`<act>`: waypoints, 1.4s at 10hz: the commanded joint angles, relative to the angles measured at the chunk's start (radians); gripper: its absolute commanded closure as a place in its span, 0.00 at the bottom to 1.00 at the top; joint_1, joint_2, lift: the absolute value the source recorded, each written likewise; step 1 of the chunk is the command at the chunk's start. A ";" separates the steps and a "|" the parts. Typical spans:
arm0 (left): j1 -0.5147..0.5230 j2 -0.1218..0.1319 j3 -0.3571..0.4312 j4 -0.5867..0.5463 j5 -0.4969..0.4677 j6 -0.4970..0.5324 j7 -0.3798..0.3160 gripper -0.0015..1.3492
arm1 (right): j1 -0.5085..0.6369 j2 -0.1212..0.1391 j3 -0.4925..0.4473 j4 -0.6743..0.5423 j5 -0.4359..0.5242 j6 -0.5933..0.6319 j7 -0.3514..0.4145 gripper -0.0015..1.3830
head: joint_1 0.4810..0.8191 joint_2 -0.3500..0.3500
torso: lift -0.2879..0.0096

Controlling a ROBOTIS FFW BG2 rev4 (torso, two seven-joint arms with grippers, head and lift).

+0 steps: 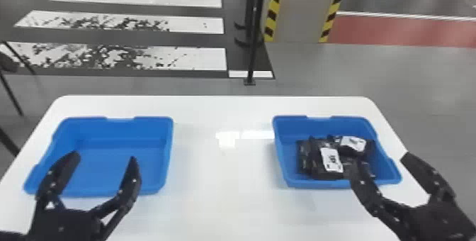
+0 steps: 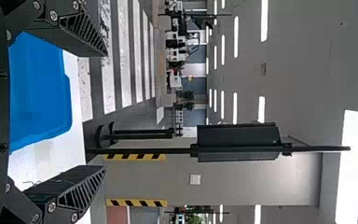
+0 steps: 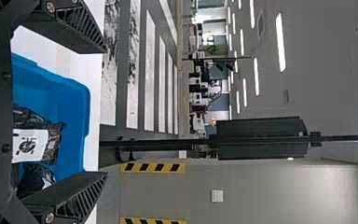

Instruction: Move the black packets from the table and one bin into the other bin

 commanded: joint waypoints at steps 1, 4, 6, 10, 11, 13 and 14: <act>0.002 0.000 0.001 0.000 0.002 -0.005 0.001 0.13 | -0.002 -0.003 0.006 0.001 -0.004 0.000 0.000 0.06 | 0.63 0.36 | 0.60; 0.005 -0.003 0.007 -0.003 0.006 -0.015 0.004 0.13 | -0.002 -0.008 0.010 0.001 -0.018 -0.005 0.002 0.07 | 0.63 0.39 | 0.60; 0.005 -0.003 0.007 0.000 0.014 -0.017 0.003 0.13 | -0.002 -0.008 0.010 -0.001 -0.024 -0.010 0.002 0.07 | 0.63 0.39 | 0.60; 0.002 -0.002 0.003 0.000 0.014 -0.034 0.003 0.13 | -0.004 -0.009 0.010 0.001 -0.030 -0.017 0.002 0.07 | 0.63 0.38 | 0.60; 0.002 -0.002 0.001 0.000 0.014 -0.037 0.004 0.13 | -0.004 -0.012 0.016 0.001 -0.030 -0.020 0.002 0.07 | 0.63 0.38 | 0.60; 0.002 0.000 0.001 0.000 0.016 -0.039 0.003 0.13 | -0.007 -0.014 0.020 0.009 -0.034 -0.034 0.002 0.07 | 0.63 0.39 | 0.60; 0.002 -0.002 0.001 0.000 0.016 -0.046 0.004 0.13 | -0.007 -0.014 0.020 0.009 -0.034 -0.037 0.002 0.07 | 0.63 0.39 | 0.60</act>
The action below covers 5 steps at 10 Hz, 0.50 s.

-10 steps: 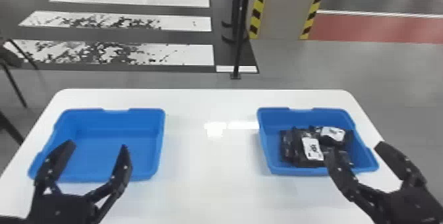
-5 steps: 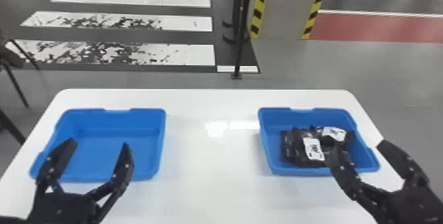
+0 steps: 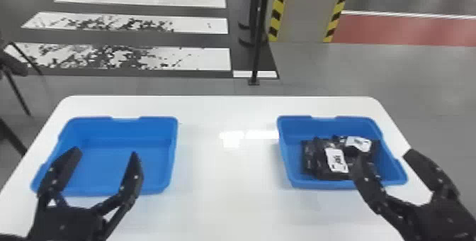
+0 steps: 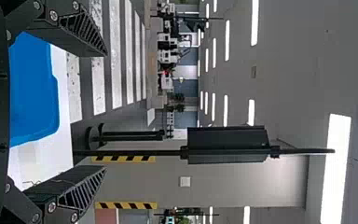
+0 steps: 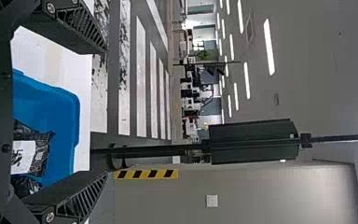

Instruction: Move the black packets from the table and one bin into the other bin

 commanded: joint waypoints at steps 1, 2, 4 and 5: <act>0.000 -0.001 0.000 0.001 0.000 -0.004 0.000 0.13 | -0.002 0.000 0.001 0.001 -0.003 -0.004 0.000 0.07 | 0.63 0.39 | 0.60; 0.000 -0.001 0.000 -0.002 0.000 -0.004 0.000 0.13 | -0.002 0.000 0.001 0.001 -0.005 -0.004 0.000 0.07 | 0.63 0.39 | 0.60; 0.000 0.001 0.000 0.001 0.004 -0.009 -0.001 0.13 | -0.002 -0.003 0.005 0.001 -0.005 -0.004 0.000 0.07 | 0.63 0.39 | 0.60; 0.000 0.001 0.002 0.001 0.002 -0.014 0.000 0.13 | -0.002 -0.003 0.005 0.001 -0.005 -0.004 0.000 0.07 | 0.63 0.39 | 0.60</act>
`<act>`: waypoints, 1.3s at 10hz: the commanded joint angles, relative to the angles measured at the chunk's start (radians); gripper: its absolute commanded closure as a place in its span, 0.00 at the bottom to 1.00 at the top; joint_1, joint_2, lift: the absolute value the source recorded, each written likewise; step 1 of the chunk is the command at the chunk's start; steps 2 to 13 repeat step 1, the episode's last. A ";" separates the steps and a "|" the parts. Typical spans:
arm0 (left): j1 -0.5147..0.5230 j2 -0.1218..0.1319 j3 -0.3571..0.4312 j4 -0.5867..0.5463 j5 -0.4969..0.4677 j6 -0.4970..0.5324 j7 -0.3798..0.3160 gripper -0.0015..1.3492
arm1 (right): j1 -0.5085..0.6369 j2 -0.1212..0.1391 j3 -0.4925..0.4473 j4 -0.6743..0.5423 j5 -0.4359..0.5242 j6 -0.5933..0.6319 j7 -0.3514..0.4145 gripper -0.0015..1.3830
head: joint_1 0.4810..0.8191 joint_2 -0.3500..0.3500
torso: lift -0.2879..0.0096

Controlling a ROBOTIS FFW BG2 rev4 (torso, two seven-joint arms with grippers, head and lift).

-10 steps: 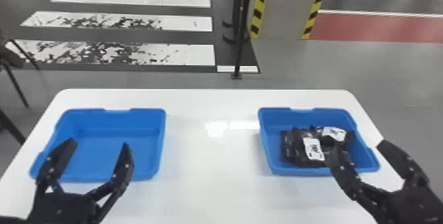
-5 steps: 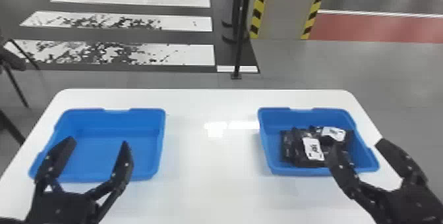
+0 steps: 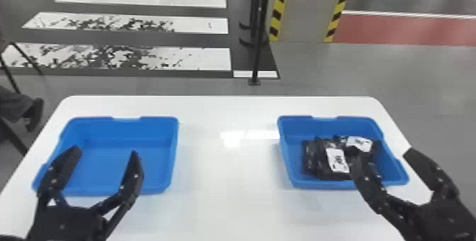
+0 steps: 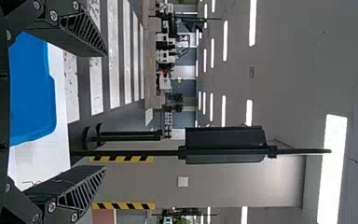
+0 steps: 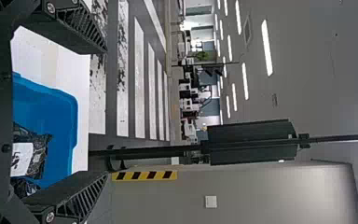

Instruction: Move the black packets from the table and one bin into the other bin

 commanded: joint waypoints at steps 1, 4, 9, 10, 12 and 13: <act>0.002 0.000 0.003 0.000 0.001 -0.006 -0.001 0.13 | 0.000 0.000 0.000 0.002 -0.002 0.000 0.000 0.07 | 0.63 0.39 | 0.60; 0.002 0.000 0.003 0.000 0.001 -0.006 -0.001 0.13 | 0.000 0.000 0.000 0.002 -0.002 0.000 0.000 0.07 | 0.63 0.39 | 0.60; 0.002 0.000 0.003 0.000 0.001 -0.006 -0.001 0.13 | 0.000 0.000 0.000 0.002 -0.002 0.000 0.000 0.07 | 0.63 0.39 | 0.60; 0.002 0.000 0.003 0.000 0.001 -0.006 -0.001 0.13 | 0.000 0.000 0.000 0.002 -0.002 0.000 0.000 0.07 | 0.63 0.39 | 0.60; 0.002 0.000 0.003 0.000 0.001 -0.006 -0.001 0.13 | 0.000 0.000 0.000 0.002 -0.002 0.000 0.000 0.07 | 0.63 0.39 | 0.60; 0.002 0.000 0.003 0.000 0.001 -0.006 -0.001 0.13 | 0.000 0.000 0.000 0.002 -0.002 0.000 0.000 0.07 | 0.63 0.39 | 0.60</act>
